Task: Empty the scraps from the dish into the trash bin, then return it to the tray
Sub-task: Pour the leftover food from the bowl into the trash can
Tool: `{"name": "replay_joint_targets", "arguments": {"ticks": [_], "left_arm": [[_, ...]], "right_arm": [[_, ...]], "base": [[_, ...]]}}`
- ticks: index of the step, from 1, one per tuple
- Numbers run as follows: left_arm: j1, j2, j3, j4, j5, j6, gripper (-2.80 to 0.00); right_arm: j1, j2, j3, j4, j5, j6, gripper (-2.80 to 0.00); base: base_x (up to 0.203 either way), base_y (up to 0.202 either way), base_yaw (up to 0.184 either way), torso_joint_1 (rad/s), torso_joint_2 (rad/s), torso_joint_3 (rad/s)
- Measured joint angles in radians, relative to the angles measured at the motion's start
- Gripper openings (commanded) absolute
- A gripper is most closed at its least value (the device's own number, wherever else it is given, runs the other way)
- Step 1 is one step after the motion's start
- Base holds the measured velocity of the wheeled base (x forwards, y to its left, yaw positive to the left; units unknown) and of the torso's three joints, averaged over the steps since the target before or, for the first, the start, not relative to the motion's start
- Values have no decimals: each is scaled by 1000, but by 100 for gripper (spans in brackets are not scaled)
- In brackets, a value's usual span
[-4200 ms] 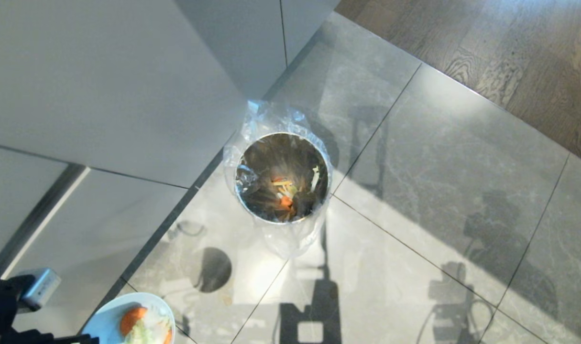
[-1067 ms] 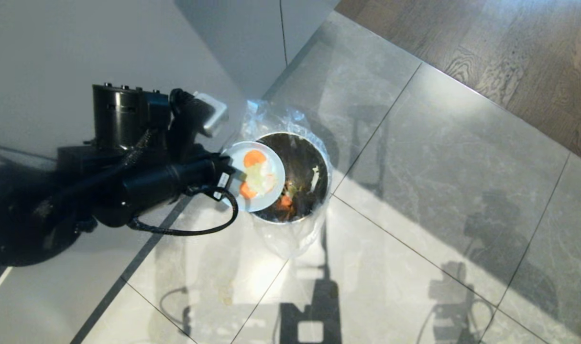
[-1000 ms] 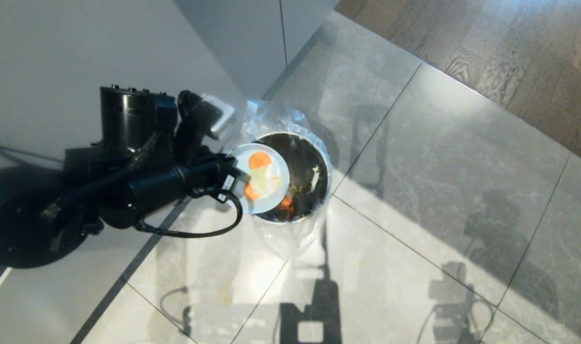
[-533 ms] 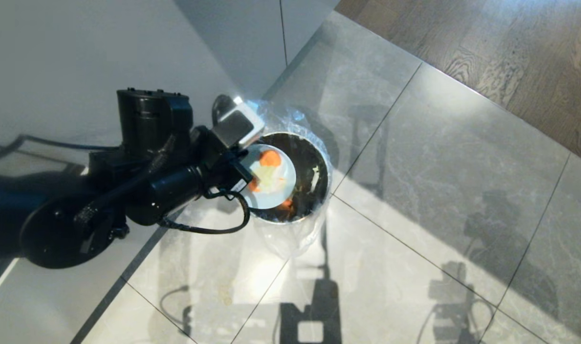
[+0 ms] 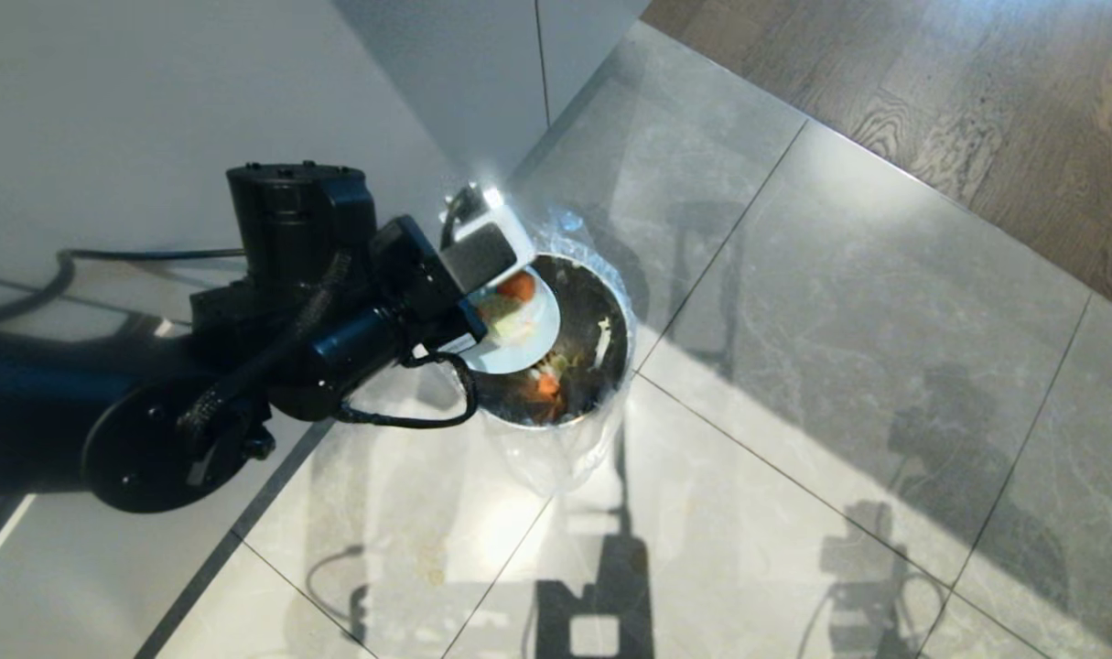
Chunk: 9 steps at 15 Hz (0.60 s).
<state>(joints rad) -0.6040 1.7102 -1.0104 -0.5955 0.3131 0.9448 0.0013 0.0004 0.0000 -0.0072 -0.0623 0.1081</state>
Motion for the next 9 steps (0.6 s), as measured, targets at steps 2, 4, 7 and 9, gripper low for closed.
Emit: {"name": "replay_joint_targets", "arguments": {"ticks": [2,4,7,9], "left_arm": [[-2,1,-11,1,2,139,-280],[-9,3,-19,2,5,307,-280],[-33,10,-36,6,46,506,-280],[-59,16,-42,15,129,542,-280]], "right_arm": [[0,0,0,0,0,0,-280],[0,0,0,0,0,0,-280],[0,0,0,0,0,0,-280],[0,0,0,0,0,0,-280]], "base": [[0,0,0,0,0,0],[0,0,0,0,0,0],[0,0,0,0,0,0],[0,0,0,0,0,0]]}}
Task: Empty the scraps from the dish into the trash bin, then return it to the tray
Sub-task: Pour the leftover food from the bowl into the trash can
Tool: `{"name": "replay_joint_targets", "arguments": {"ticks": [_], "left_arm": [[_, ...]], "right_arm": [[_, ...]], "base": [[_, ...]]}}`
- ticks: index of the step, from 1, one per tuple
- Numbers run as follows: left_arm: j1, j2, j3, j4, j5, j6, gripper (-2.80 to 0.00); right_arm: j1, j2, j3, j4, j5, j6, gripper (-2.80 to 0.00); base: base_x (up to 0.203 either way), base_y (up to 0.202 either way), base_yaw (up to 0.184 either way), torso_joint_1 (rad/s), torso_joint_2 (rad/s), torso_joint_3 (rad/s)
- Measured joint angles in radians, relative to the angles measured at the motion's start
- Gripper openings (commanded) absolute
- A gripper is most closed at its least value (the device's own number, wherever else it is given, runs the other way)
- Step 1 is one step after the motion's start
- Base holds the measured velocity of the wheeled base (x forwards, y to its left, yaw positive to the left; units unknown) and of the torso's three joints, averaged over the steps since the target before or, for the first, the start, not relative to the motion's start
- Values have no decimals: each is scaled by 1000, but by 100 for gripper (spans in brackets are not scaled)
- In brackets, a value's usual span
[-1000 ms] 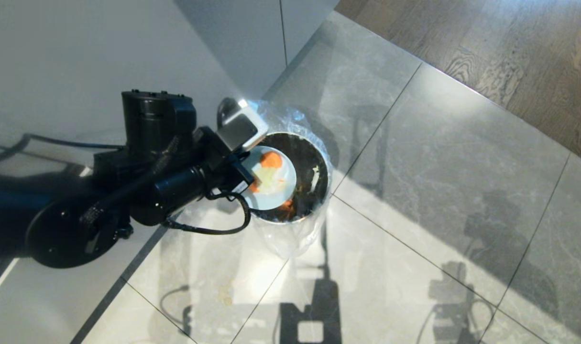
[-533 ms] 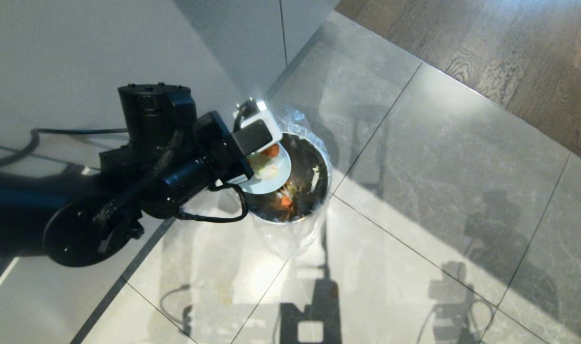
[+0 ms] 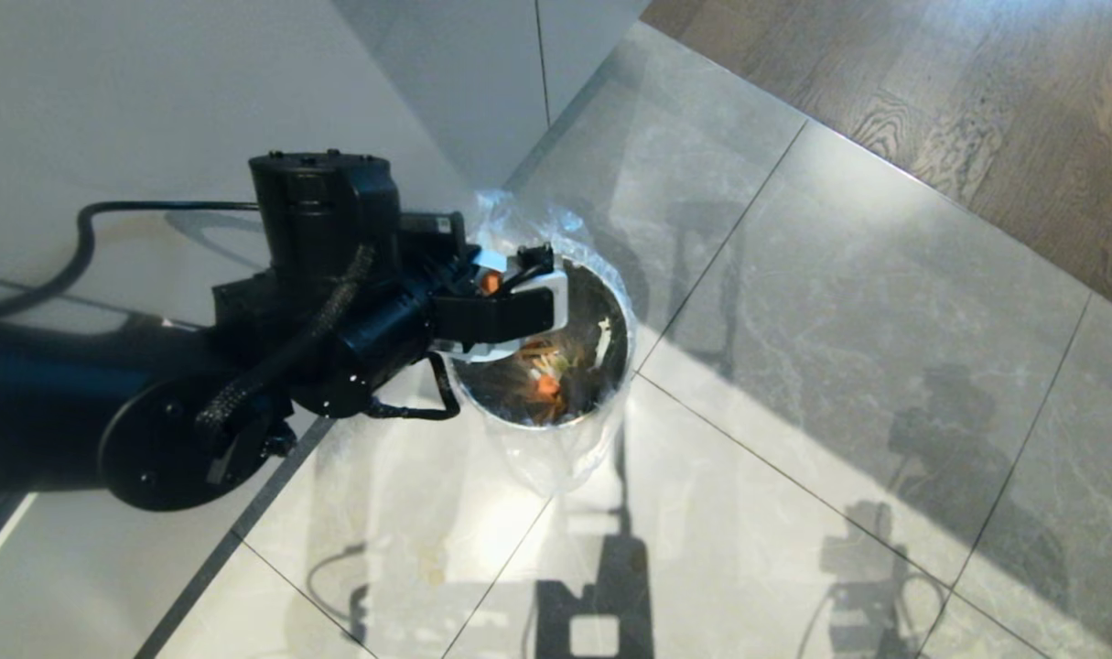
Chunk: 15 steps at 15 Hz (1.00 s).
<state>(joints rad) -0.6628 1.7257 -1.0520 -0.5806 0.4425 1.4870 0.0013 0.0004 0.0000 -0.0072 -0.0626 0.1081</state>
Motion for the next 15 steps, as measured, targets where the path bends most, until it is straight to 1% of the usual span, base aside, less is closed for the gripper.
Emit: {"name": "replay_joint_targets", "arguments": {"ticks": [2,3,4,7,8,10,11,12,13,15], "left_arm": [[-50,6,-1,45,130,0,-280],[-72,12,0,36,196,0,-280],[-86,20,8,-15,234,1,-280],[-118,60,44,-226,249,5,-280],[-133,74,47,-267,250,5,-280],[-161,98,51,-291,250,7,-280],[-171,111,54,-306,252,23,-280],[-177,121,55,-334,251,64,-280],[-181,131,55,-386,251,134,-280],[-185,150,57,-531,249,326,-280]], "right_arm": [[0,0,0,0,0,0,-280],[0,0,0,0,0,0,-280],[0,0,0,0,0,0,-280],[0,0,0,0,0,0,-280],[0,0,0,0,0,0,-280],[0,0,0,0,0,0,-280],[0,0,0,0,0,0,-280],[0,0,0,0,0,0,-280],[0,0,0,0,0,0,-280],[0,0,0,0,0,0,-280]], "base": [[0,0,0,0,0,0],[0,0,0,0,0,0],[0,0,0,0,0,0],[0,0,0,0,0,0],[0,0,0,0,0,0],[0,0,0,0,0,0],[0,0,0,0,0,0],[0,0,0,0,0,0],[0,0,0,0,0,0],[0,0,0,0,0,0]]}}
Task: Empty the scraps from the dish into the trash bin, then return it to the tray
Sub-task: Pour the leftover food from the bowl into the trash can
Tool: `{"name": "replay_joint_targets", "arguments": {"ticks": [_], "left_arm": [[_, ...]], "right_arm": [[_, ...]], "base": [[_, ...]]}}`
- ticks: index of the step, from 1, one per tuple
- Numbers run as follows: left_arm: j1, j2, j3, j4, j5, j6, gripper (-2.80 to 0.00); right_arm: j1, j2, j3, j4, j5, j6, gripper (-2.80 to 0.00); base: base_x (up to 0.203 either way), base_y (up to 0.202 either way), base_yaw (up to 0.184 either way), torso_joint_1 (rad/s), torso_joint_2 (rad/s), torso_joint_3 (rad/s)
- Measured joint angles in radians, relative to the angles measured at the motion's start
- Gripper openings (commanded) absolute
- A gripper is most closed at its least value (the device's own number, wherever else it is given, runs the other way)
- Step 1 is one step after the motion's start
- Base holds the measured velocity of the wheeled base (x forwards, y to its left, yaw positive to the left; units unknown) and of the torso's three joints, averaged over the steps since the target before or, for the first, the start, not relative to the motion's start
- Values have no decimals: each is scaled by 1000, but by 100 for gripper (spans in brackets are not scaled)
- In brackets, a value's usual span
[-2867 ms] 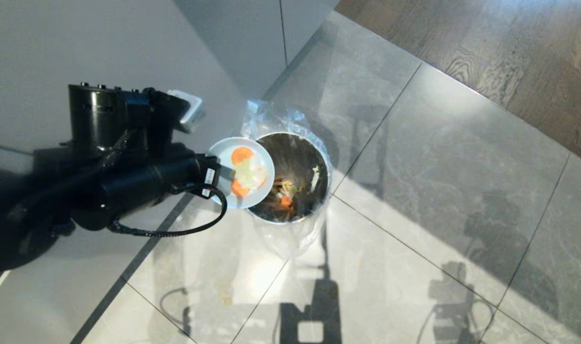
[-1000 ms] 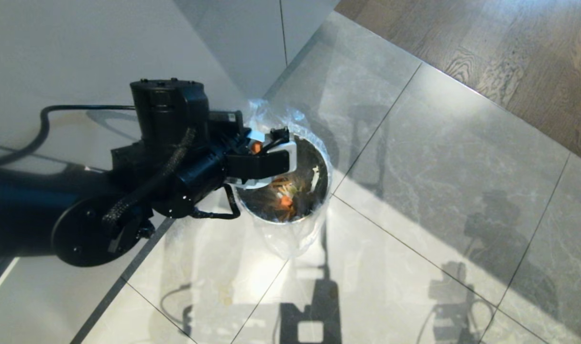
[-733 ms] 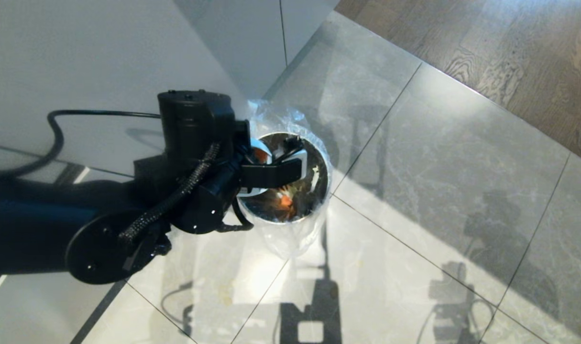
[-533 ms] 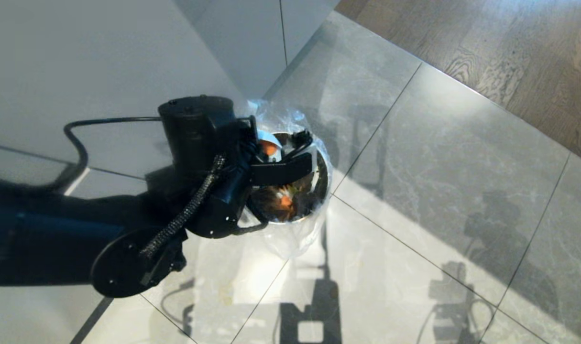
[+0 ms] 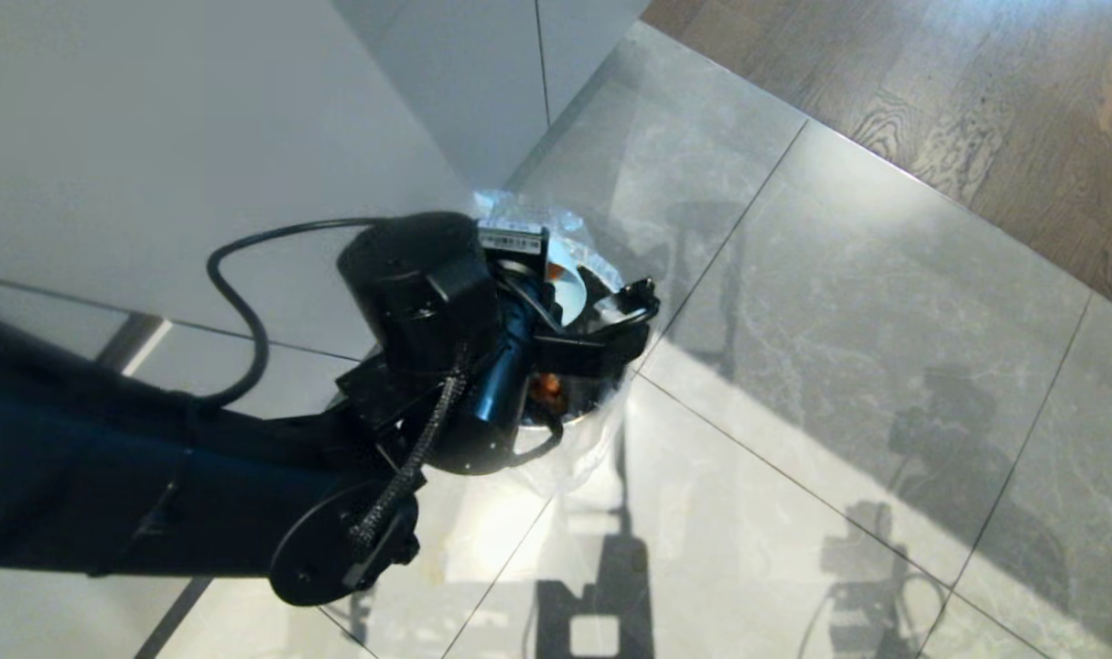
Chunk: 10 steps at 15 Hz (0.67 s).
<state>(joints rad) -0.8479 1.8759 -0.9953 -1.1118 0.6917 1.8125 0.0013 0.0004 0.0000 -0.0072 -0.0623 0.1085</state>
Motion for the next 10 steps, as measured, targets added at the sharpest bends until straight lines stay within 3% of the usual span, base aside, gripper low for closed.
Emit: {"name": "replay_joint_targets", "arguments": {"ticks": [3,5,7,10], "left_arm": [[-8,17,3,-216,-3,376,-280],[-8,24,5,-254,-2,556,-280],[-9,30,10,-206,0,641,-280],[-15,58,14,-192,7,654,-280]], "right_arm": [[0,0,0,0,0,0,-280],[0,0,0,0,0,0,-280],[0,0,0,0,0,0,-280],[0,0,0,0,0,0,-280]], "base": [[0,0,0,0,0,0],[0,0,0,0,0,0],[0,0,0,0,0,0],[0,0,0,0,0,0]]}}
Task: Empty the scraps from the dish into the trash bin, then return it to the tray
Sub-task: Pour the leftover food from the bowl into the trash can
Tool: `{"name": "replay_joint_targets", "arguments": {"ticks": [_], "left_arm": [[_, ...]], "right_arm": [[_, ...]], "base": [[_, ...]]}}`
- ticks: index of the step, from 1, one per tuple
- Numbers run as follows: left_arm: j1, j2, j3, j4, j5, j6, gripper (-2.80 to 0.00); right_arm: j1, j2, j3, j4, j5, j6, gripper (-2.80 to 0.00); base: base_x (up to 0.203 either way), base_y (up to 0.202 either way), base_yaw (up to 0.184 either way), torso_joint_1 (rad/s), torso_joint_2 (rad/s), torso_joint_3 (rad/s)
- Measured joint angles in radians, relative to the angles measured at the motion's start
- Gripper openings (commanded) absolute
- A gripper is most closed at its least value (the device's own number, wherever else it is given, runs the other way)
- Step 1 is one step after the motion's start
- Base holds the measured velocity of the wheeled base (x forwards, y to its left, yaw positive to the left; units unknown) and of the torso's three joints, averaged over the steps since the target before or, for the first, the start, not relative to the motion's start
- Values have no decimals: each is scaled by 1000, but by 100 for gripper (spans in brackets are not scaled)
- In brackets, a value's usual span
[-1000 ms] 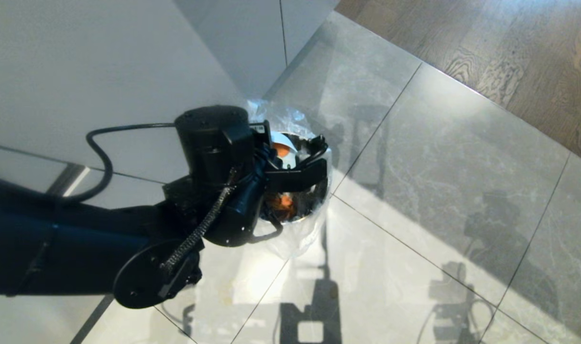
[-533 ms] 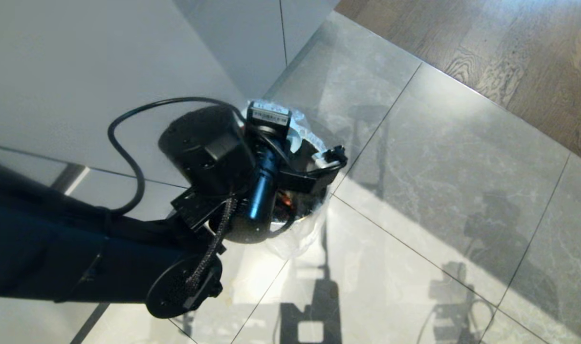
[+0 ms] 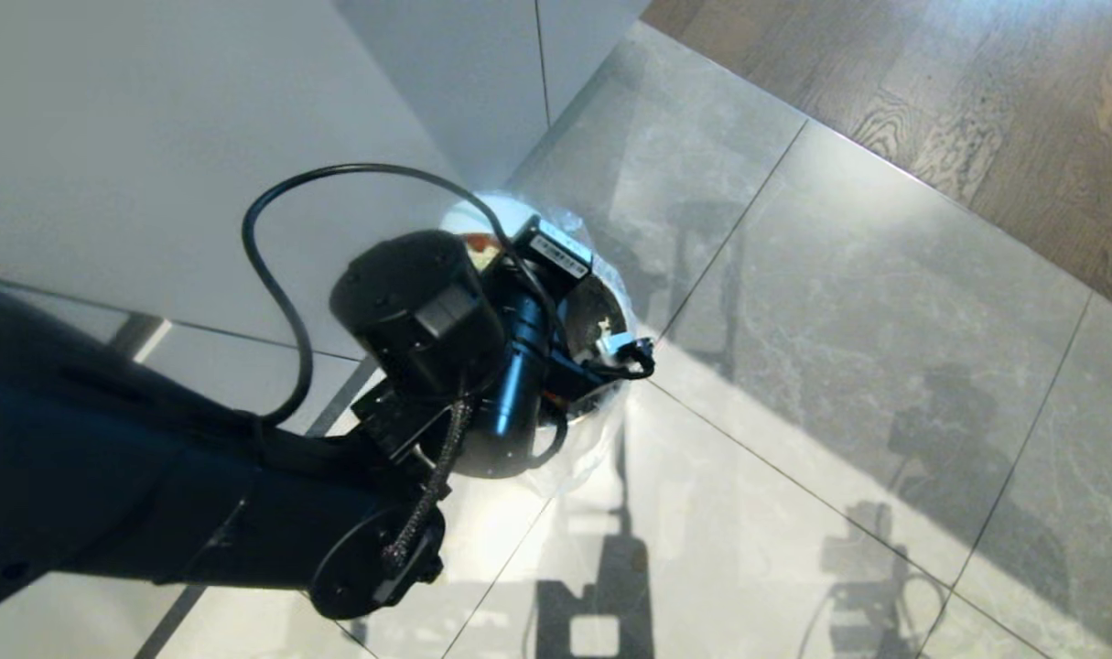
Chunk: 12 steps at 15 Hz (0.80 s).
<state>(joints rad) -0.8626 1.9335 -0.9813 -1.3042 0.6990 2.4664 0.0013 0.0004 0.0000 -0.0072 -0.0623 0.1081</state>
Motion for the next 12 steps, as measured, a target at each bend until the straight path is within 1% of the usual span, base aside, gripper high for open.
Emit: {"name": "replay_joint_targets", "arguments": {"ticks": [1,3,4,5,6,7,10,12], "left_arm": [[-3,14,0,13,19,5,-280],[-18,40,-2,0,101,11,-280],[-22,51,-7,-46,137,13,-280],[-25,61,-6,-109,152,22,-280],[-35,69,1,-175,156,47,-280],[-46,72,4,-211,157,72,-280],[-57,72,-2,-217,147,88,-280],[-59,66,-10,-217,110,117,-280]], "right_arm": [[0,0,0,0,0,0,-280],[0,0,0,0,0,0,-280],[0,0,0,0,0,0,-280],[0,0,0,0,0,0,-280],[0,0,0,0,0,0,-280],[0,0,0,0,0,0,-280],[0,0,0,0,0,0,-280],[0,0,0,0,0,0,-280]], "base": [[0,0,0,0,0,0],[0,0,0,0,0,0],[0,0,0,0,0,0],[0,0,0,0,0,0],[0,0,0,0,0,0],[0,0,0,0,0,0],[0,0,0,0,0,0],[0,0,0,0,0,0]]}}
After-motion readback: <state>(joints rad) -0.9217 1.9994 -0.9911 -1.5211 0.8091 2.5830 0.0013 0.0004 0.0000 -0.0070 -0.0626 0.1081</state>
